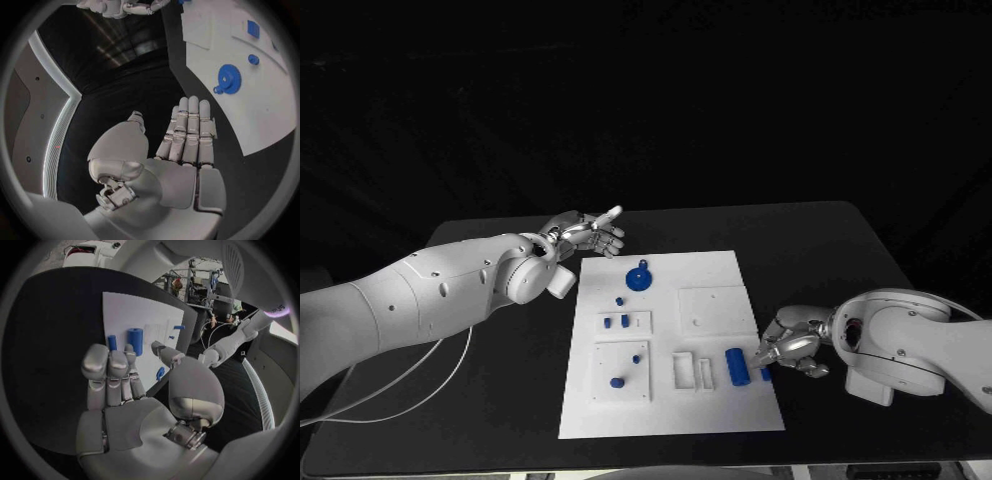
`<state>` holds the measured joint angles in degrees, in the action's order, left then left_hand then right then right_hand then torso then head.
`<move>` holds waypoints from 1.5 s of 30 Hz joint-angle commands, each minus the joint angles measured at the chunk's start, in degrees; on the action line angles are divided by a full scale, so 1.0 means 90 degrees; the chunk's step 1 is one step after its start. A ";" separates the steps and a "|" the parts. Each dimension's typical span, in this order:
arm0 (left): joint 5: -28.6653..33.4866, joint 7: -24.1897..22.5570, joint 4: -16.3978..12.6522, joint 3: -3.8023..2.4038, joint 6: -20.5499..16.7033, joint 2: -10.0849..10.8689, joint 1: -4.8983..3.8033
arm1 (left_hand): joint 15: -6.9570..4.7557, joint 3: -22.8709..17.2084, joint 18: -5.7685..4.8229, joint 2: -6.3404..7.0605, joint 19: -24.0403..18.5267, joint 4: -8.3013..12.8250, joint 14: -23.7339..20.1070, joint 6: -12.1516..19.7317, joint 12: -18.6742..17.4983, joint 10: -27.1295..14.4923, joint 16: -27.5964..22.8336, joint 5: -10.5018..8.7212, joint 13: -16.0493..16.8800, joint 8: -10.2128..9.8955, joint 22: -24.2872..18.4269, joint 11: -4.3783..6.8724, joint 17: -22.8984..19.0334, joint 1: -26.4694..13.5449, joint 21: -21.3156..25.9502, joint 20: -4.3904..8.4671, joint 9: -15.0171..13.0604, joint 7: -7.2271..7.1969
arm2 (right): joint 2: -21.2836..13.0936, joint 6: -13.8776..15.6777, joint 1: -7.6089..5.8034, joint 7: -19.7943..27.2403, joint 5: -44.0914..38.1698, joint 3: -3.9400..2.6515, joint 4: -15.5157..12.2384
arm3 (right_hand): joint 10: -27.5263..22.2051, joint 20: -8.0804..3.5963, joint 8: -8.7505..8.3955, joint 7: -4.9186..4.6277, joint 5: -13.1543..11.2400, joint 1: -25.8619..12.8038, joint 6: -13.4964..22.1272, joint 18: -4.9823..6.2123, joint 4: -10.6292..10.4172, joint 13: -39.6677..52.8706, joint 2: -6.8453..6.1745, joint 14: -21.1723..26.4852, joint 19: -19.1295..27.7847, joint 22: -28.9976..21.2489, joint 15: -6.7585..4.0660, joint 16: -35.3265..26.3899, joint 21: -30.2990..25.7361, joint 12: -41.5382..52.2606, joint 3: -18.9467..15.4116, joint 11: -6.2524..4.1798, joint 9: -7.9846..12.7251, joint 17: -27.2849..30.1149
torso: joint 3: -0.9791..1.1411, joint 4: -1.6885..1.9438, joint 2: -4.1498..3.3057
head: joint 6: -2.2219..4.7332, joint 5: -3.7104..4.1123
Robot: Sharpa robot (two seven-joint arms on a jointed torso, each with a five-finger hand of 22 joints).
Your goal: Assemble the parts on the task board
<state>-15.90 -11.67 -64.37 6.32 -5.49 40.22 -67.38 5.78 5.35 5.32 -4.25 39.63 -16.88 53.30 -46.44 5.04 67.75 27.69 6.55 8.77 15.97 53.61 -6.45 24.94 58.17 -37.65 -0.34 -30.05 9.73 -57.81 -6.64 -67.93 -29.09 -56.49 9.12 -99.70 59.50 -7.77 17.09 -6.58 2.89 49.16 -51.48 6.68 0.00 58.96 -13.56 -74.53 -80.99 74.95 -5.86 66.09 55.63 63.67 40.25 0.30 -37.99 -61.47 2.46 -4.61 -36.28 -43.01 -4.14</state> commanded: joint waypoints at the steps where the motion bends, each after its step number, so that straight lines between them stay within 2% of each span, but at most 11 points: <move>1: 0.0049 -0.0151 -0.0052 -0.0002 0.0148 -0.0002 0.0006 | 0.0052 -0.0146 0.0023 0.0056 -0.0005 0.0002 0.0033 0.0051 -0.0009 -0.0021 -0.0059 0.1355 -0.0013 0.0007 0.0043 -0.0037 0.0031 0.0465 0.0039 -0.0021 0.0026 0.0043 | 0.0042 -0.0066 0.0001 -0.0098 -0.0037 0.0024 0.0010 | 0.0022 0.0014 -0.0029 -0.0033 -0.0009 -0.0055 -0.0003 0.0925 -0.0049 0.0013 -0.0006 -0.0022 -0.0038 0.0039 0.0004 0.0040 0.0039 0.0023 0.0006 0.0014 0.0014 -0.0013 | -0.0010 0.0018 -0.0005 | -0.0005 0.0010; 3: 0.0049 -0.0159 -0.0071 -0.0002 0.0202 0.0009 0.0008 | 0.0064 -0.0185 -0.0004 0.0062 -0.0030 0.0014 0.0032 0.0072 -0.0008 -0.0031 -0.0084 0.2478 -0.0021 0.0011 0.0086 -0.0046 0.0060 0.0843 0.0052 -0.0028 0.0042 0.0056 | 0.0087 -0.0053 0.0001 -0.0103 -0.0102 0.0031 0.0031 | 0.0017 0.0012 -0.0043 -0.0035 -0.0009 -0.0071 0.0003 0.0925 -0.0058 0.0019 -0.0020 -0.0020 -0.0034 0.0041 0.0006 0.0042 0.0041 0.0023 0.0002 0.0016 0.0022 -0.0021 | -0.0012 0.0022 -0.0006 | -0.0001 0.0010; 5: 0.0073 -0.0186 -0.0074 -0.0002 0.0325 0.0011 0.0012 | 0.0060 -0.0169 -0.0010 0.0034 -0.0032 0.0029 0.0030 0.0078 -0.0007 -0.0033 -0.0092 0.2600 -0.0024 0.0014 0.0101 -0.0048 0.0070 0.0929 0.0054 -0.0028 0.0046 0.0058 | 0.0130 -0.0055 0.0001 -0.0080 -0.0134 0.0041 0.0047 | 0.0015 0.0011 -0.0050 -0.0037 -0.0009 -0.0084 0.0003 0.0925 -0.0065 0.0023 -0.0023 -0.0018 -0.0032 0.0043 0.0007 0.0042 0.0042 0.0023 -0.0001 0.0018 0.0026 -0.0025 | -0.0012 0.0018 -0.0006 | 0.0000 0.0003; 7: 0.0267 -0.0240 -0.0094 -0.0002 0.0490 0.0019 0.0022 | 0.0069 -0.0193 -0.0026 -0.0124 -0.0063 0.0096 0.0018 0.0116 -0.0012 -0.0053 -0.0116 0.2827 -0.0033 0.0015 0.0139 -0.0061 0.0101 0.1392 0.0075 -0.0038 0.0058 0.0073 | 0.0213 -0.0014 0.0002 -0.0052 -0.0190 0.0072 0.0074 | 0.0013 0.0010 -0.0055 -0.0038 -0.0008 -0.0094 0.0000 0.0925 -0.0071 0.0026 -0.0027 -0.0016 -0.0031 0.0045 0.0008 0.0042 0.0043 0.0024 -0.0003 0.0019 0.0029 -0.0029 | -0.0015 0.0014 -0.0008 | 0.0008 -0.0013; 8: 0.0286 -0.0240 -0.0114 -0.0002 0.0474 0.0023 0.0024 | 0.0072 -0.0240 -0.0032 -0.0191 -0.0072 0.0138 0.0013 0.0132 -0.0014 -0.0062 -0.0127 0.2845 -0.0038 0.0018 0.0155 -0.0066 0.0116 0.1643 0.0087 -0.0042 0.0063 0.0078 | 0.0260 0.0003 0.0002 -0.0030 -0.0281 0.0093 0.0089 | 0.0013 0.0009 -0.0054 -0.0036 -0.0008 -0.0092 -0.0007 0.0925 -0.0070 0.0027 -0.0024 -0.0015 -0.0029 0.0045 0.0008 0.0042 0.0043 0.0024 0.0002 0.0018 0.0029 -0.0031 | -0.0015 0.0012 -0.0010 | 0.0023 -0.0026; 9: 0.0286 -0.0237 -0.0122 -0.0002 0.0472 0.0024 0.0024 | 0.0094 -0.0460 -0.0037 -0.0131 -0.0066 0.0066 0.0012 0.0143 -0.0015 -0.0069 -0.0148 0.2655 -0.0045 0.0022 0.0164 -0.0068 0.0134 0.1899 0.0115 -0.0042 0.0074 0.0084 | 0.0299 0.0017 0.0003 -0.0020 -0.0327 0.0114 0.0105 | 0.0012 0.0007 -0.0054 -0.0035 -0.0007 -0.0088 -0.0014 0.0925 -0.0069 0.0029 -0.0020 -0.0014 -0.0028 0.0046 0.0008 0.0042 0.0043 0.0024 0.0008 0.0017 0.0029 -0.0033 | -0.0016 0.0013 -0.0011 | 0.0027 -0.0027; 14: 0.0286 -0.0221 -0.0129 -0.0002 0.0470 0.0027 0.0024 | 0.0079 -0.0639 -0.0047 -0.0050 -0.0065 0.0074 0.0011 0.0155 -0.0014 -0.0075 -0.0170 0.2637 -0.0052 0.0033 0.0193 -0.0073 0.0160 0.2134 0.0135 -0.0048 0.0084 0.0087 | 0.0407 0.0104 0.0009 -0.0026 -0.0508 0.0188 0.0170 | 0.0010 0.0005 -0.0066 -0.0034 -0.0008 -0.0088 -0.0028 0.0925 -0.0074 0.0038 -0.0041 -0.0011 -0.0020 0.0048 0.0006 0.0038 0.0043 0.0024 0.0040 0.0015 0.0038 -0.0042 | -0.0009 0.0005 -0.0010 | -0.0005 -0.0053; 23: 0.0281 -0.0213 -0.0140 -0.0001 0.0463 0.0056 0.0025 | 0.0085 -0.0637 -0.0060 -0.0008 -0.0059 0.0035 0.0013 0.0158 -0.0012 -0.0076 -0.0178 0.2579 -0.0054 0.0039 0.0208 -0.0078 0.0173 0.2106 0.0140 -0.0055 0.0087 0.0093 | 0.0525 0.0230 0.0039 -0.0071 -0.0875 0.0206 0.0299 | 0.0013 0.0003 -0.0081 -0.0032 -0.0008 -0.0120 -0.0049 0.0925 -0.0103 0.0049 -0.0077 -0.0010 -0.0019 0.0051 0.0004 0.0035 0.0045 0.0026 0.0066 0.0014 0.0049 -0.0054 | -0.0003 0.0004 -0.0015 | -0.0065 -0.0088; 32: 0.0281 -0.0193 -0.0212 0.0000 0.0485 0.0060 0.0025 | 0.0085 -0.0652 -0.0063 -0.0004 -0.0057 0.0030 0.0013 0.0158 -0.0011 -0.0076 -0.0185 0.2595 -0.0056 0.0044 0.0217 -0.0078 0.0181 0.2082 0.0148 -0.0054 0.0090 0.0093 | 0.0711 0.0454 0.0101 -0.0057 -0.0713 0.0224 0.0376 | 0.0023 0.0006 -0.0106 -0.0026 -0.0010 -0.0308 -0.0095 0.0925 -0.0228 0.0071 -0.0180 -0.0013 -0.0022 0.0054 0.0000 0.0029 0.0052 0.0028 0.0020 0.0009 0.0064 -0.0078 | -0.0016 0.0007 -0.0019 | -0.0106 -0.0107; 39: 0.0281 -0.0174 -0.0216 0.0000 0.0482 0.0064 0.0024 | 0.0086 -0.0650 -0.0065 0.0007 -0.0055 0.0027 0.0015 0.0157 -0.0009 -0.0074 -0.0187 0.2584 -0.0056 0.0047 0.0221 -0.0078 0.0185 0.2059 0.0150 -0.0055 0.0091 0.0093 | 0.0868 0.0419 0.0159 -0.0048 -0.0554 0.0226 0.0402 | 0.0029 -0.0005 -0.0132 -0.0024 -0.0009 -0.0418 -0.0097 0.0925 -0.0281 0.0090 -0.0210 -0.0018 -0.0027 0.0059 -0.0004 0.0032 0.0061 0.0034 -0.0077 0.0006 0.0073 -0.0099 | -0.0013 0.0009 -0.0017 | -0.0134 -0.0125; 45: 0.0281 -0.0141 -0.0246 0.0000 0.0498 0.0042 0.0024 | 0.0082 -0.0674 -0.0067 0.0093 -0.0033 0.0018 0.0026 0.0157 -0.0003 -0.0071 -0.0207 0.2555 -0.0060 0.0058 0.0244 -0.0076 0.0209 0.1839 0.0171 -0.0049 0.0102 0.0092 | 0.0991 0.0396 0.0245 -0.0054 -0.0503 0.0236 0.0462 | 0.0028 -0.0010 -0.0136 -0.0023 -0.0008 -0.0436 -0.0104 0.0925 -0.0292 0.0096 -0.0194 -0.0017 -0.0026 0.0060 -0.0005 0.0031 0.0062 0.0034 -0.0097 0.0004 0.0073 -0.0105 | -0.0020 0.0003 -0.0017 | -0.0161 -0.0150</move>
<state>-13.82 -12.55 -66.34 6.35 -2.09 40.77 -67.16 6.24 -0.45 4.27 -3.37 39.33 -16.59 53.46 -45.38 5.04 67.34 25.96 29.90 8.28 16.17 55.76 -6.86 26.76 75.12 -36.33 -0.64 -29.20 10.49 -49.04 -3.07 -65.87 -29.66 -61.73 11.20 -95.63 59.50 -7.65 16.08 -6.58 2.89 45.78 -51.85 6.68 -2.61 59.75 -15.30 -74.56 -81.07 74.92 -5.81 66.09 55.84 63.63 39.69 0.31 -37.43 -62.33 2.30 -4.53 -36.45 -44.34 -5.40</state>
